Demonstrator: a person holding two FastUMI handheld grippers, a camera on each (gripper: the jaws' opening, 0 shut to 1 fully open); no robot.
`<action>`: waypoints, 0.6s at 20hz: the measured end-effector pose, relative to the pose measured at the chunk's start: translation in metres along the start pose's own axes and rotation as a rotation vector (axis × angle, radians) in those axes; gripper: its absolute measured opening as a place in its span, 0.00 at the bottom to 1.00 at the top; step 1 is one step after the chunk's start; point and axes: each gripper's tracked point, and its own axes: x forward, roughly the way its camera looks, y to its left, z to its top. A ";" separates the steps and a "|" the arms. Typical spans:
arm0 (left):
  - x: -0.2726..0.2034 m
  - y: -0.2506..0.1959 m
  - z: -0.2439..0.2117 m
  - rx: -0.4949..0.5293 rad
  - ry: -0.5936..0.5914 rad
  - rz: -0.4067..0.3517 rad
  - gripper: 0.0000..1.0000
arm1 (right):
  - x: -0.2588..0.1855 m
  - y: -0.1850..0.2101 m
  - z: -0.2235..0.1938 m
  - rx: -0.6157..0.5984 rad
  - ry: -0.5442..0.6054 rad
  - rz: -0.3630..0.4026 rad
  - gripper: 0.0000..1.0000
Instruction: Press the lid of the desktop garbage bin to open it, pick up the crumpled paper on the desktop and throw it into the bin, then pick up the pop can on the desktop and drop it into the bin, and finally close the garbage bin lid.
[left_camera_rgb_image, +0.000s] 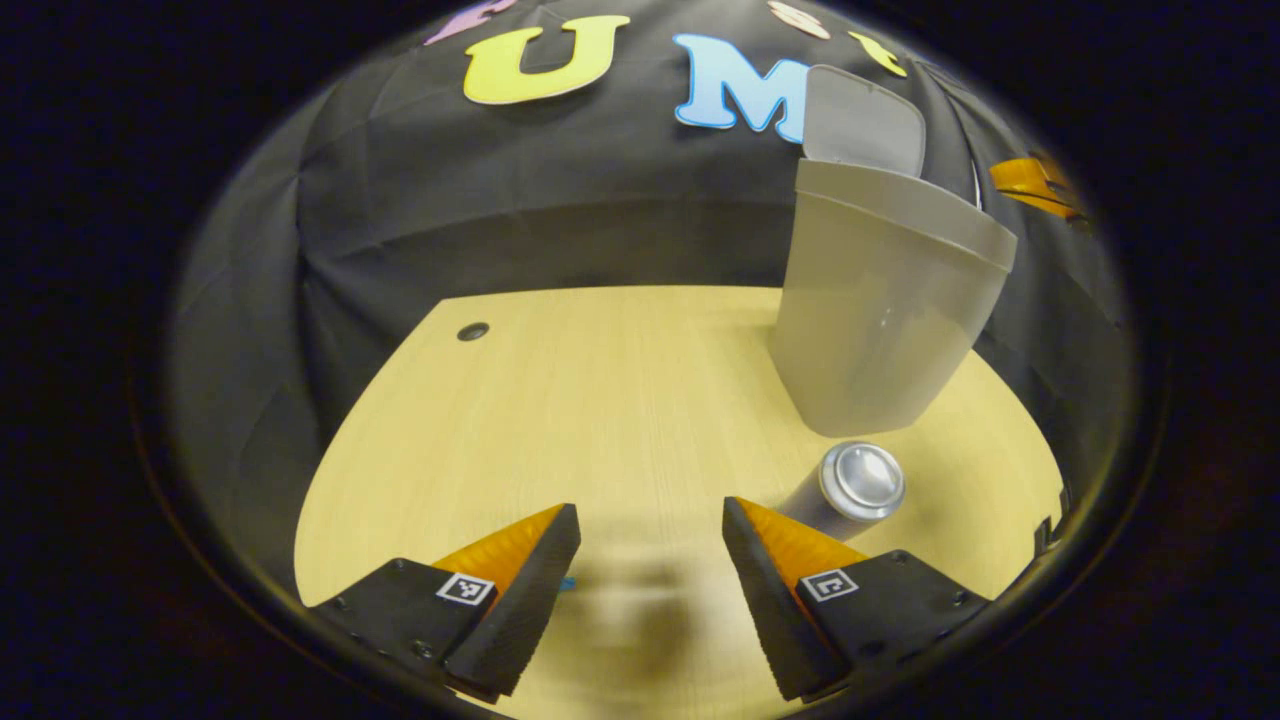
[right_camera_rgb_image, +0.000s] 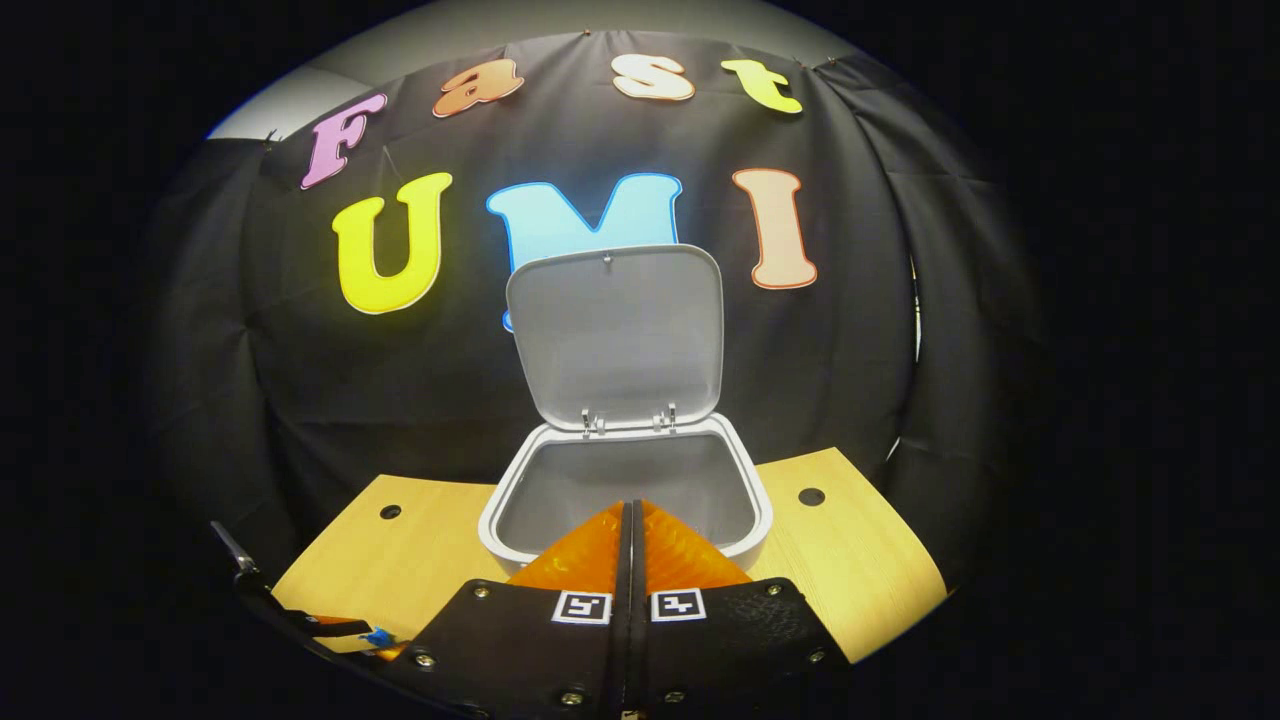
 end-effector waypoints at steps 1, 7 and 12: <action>0.003 0.001 -0.008 0.000 0.014 0.000 0.96 | 0.000 -0.002 -0.002 0.001 0.006 -0.002 0.00; 0.015 0.013 -0.041 -0.004 0.079 0.028 1.00 | 0.000 -0.006 -0.016 0.008 0.040 -0.013 0.00; 0.018 0.044 -0.046 -0.010 0.089 0.106 0.95 | 0.000 -0.008 -0.028 0.006 0.072 -0.019 0.00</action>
